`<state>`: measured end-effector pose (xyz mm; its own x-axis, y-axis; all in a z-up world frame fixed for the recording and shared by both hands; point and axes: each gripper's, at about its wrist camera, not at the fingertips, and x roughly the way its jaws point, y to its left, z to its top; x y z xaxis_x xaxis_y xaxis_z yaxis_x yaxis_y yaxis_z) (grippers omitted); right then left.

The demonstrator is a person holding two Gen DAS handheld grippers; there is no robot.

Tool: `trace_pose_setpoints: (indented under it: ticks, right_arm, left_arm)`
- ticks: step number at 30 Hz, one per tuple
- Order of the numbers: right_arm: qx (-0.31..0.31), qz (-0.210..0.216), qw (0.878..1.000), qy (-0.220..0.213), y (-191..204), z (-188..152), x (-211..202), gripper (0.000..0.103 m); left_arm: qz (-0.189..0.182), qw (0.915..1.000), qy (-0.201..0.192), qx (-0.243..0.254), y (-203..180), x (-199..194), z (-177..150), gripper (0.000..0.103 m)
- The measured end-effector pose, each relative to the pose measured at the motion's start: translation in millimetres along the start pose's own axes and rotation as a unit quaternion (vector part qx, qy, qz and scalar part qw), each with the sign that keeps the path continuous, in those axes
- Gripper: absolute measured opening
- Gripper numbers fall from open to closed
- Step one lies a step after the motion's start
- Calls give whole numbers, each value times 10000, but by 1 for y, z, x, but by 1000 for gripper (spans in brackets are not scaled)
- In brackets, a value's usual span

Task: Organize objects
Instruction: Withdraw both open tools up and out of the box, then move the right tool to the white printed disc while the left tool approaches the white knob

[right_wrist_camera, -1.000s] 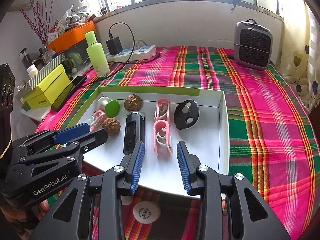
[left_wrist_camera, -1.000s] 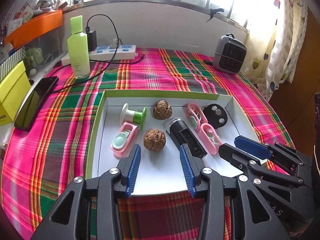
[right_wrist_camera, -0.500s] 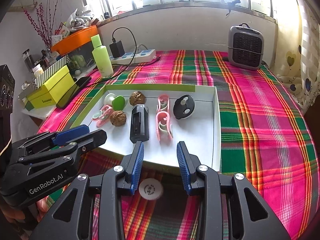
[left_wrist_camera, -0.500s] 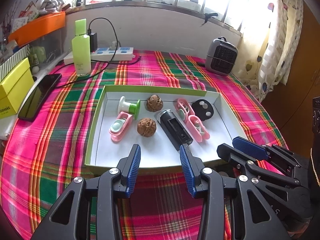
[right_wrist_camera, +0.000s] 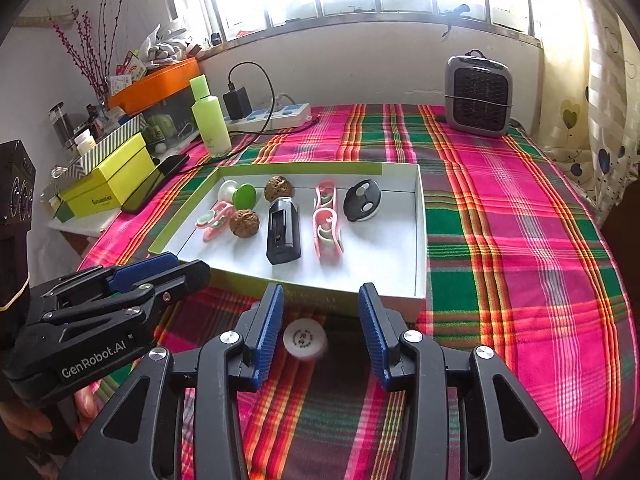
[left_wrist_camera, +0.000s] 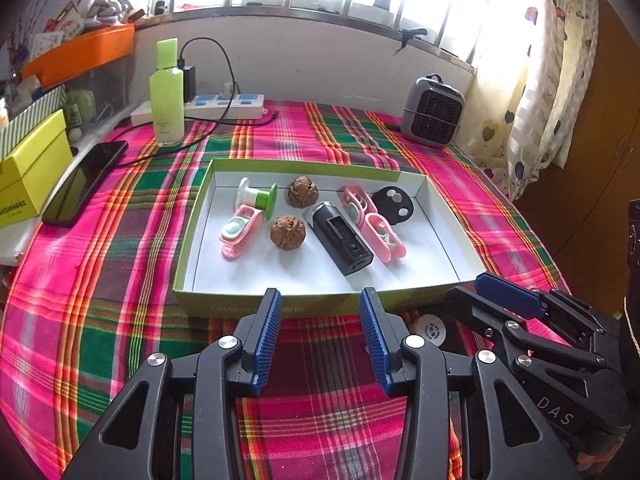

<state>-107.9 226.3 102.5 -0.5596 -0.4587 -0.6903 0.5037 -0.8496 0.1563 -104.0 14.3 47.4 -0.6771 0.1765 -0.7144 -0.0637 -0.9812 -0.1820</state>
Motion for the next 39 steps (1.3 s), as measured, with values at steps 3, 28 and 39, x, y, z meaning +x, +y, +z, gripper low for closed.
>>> trace_pose_setpoints:
  ticks: [3, 28, 39]
  right_arm:
    - [13, -94, 10000, -2, -1, -5, -3, 41]
    - [41, -42, 9989, 471, 5, -22, 22, 41]
    - [-86, -144, 9984, 531, 8, -21, 30, 41]
  left_arm:
    - [2, 10000, 40, -57, 3, 0, -5, 39]
    - [-119, 9994, 250, -214, 12, 6, -24, 39]
    - [-130, 9992, 324, -215, 12, 11, -26, 39]
